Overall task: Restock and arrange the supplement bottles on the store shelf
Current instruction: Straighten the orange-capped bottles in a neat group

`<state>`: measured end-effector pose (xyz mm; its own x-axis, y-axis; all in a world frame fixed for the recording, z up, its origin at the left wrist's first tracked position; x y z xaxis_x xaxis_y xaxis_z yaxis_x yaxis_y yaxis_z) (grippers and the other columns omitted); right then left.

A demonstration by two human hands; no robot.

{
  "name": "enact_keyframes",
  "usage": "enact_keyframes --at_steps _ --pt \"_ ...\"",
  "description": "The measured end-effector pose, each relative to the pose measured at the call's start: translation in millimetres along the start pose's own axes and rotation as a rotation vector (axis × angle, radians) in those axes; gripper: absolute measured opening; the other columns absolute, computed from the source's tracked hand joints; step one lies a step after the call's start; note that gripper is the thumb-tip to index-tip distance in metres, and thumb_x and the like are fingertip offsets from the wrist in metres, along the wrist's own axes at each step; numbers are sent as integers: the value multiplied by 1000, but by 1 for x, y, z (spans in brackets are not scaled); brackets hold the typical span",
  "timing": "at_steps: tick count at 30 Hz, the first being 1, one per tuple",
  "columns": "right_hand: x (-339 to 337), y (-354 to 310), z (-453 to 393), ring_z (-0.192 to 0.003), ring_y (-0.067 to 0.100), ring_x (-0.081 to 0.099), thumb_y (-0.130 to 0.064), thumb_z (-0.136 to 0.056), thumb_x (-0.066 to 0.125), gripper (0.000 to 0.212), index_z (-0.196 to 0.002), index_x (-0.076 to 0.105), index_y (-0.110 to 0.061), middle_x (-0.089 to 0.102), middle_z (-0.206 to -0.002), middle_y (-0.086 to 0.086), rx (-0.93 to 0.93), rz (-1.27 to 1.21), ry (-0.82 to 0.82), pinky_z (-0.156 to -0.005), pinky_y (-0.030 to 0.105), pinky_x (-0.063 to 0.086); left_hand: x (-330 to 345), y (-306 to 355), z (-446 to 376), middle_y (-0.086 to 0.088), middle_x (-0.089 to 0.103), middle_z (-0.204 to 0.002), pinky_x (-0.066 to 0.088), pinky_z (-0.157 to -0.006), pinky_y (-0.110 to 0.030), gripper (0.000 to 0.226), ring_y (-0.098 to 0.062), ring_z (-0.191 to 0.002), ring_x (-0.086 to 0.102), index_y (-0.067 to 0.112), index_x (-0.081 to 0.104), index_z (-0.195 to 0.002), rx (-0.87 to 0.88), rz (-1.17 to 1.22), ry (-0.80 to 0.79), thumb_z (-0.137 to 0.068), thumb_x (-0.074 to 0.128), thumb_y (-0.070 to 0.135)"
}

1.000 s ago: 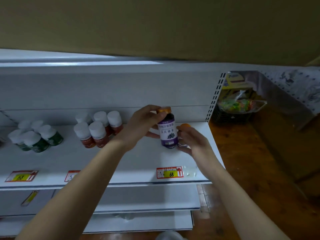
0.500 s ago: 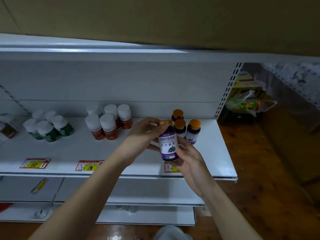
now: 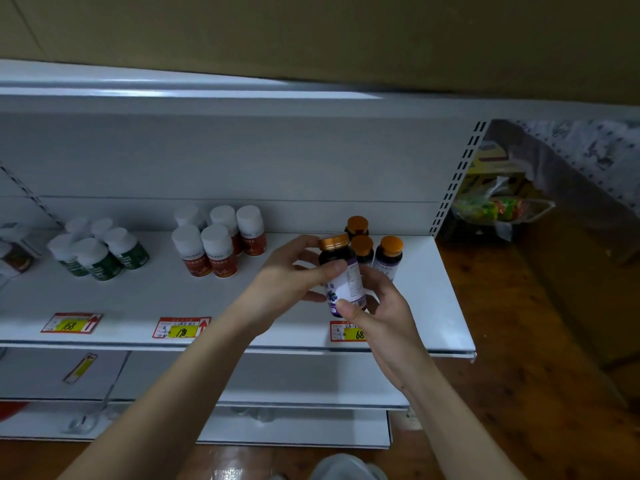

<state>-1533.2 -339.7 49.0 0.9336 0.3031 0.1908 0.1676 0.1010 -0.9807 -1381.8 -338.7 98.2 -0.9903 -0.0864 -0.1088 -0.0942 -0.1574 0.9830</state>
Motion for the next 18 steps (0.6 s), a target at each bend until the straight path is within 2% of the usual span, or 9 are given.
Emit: enact_keyframes --at_steps 3,7,10,12,14,18 --pt "3 -2 0 -114 13 64 -6 -85 73 50 -128 58 -29 69 -121 -8 6 30 -45 -94 32 54 1 3 0 -18 64 -111 63 -74 -41 27 -25 -89 72 17 67 -112 16 31 -2 -85 75 15" --pt "9 -3 3 -119 21 64 -25 -87 59 36 -124 62 -24 71 -122 -1 136 -209 -139 -104 38 48 -1 8 0 -15 67 -114 62 -80 -43 42 -27 -96 72 15 61 -124 16 54 -20 -86 74 10" --pt "10 -9 4 -115 20 66 -21 -89 56 34 -122 62 -21 72 -119 0 140 -237 -179 -95 32 54 -3 11 1 -13 69 -112 62 -80 -40 39 -24 -97 72 8 56 -123 7 97 -22 -87 72 6" --pt "7 -11 2 -112 17 68 -13 -93 55 29 -120 62 -21 74 -114 -3 116 -213 -159 -91 28 55 -2 11 1 -11 71 -110 61 -81 -37 28 -22 -97 72 6 56 -115 6 128 -22 -90 68 6" --pt "5 -13 0 -112 17 67 -8 -96 56 29 -121 61 -22 74 -114 -4 81 -141 -126 -94 30 54 0 11 1 -5 72 -105 61 -83 -36 17 -17 -95 72 9 58 -106 12 143 -22 -92 66 10" --pt "1 -21 -3 -107 8 66 -15 -90 71 36 -120 59 -32 71 -111 -11 -12 131 -30 -94 29 54 4 14 1 -4 69 -113 61 -84 -40 28 -17 -97 72 12 61 -113 42 48 -27 -89 71 22"
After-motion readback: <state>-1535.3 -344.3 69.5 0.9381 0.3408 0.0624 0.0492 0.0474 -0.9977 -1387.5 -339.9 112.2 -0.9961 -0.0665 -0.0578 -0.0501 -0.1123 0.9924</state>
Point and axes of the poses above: each hand's wrist, its own z-axis away from the middle knuckle, its own x-axis out of the palm, y = z × x, the point moved 7 cm from there along -z, towards the middle knuckle
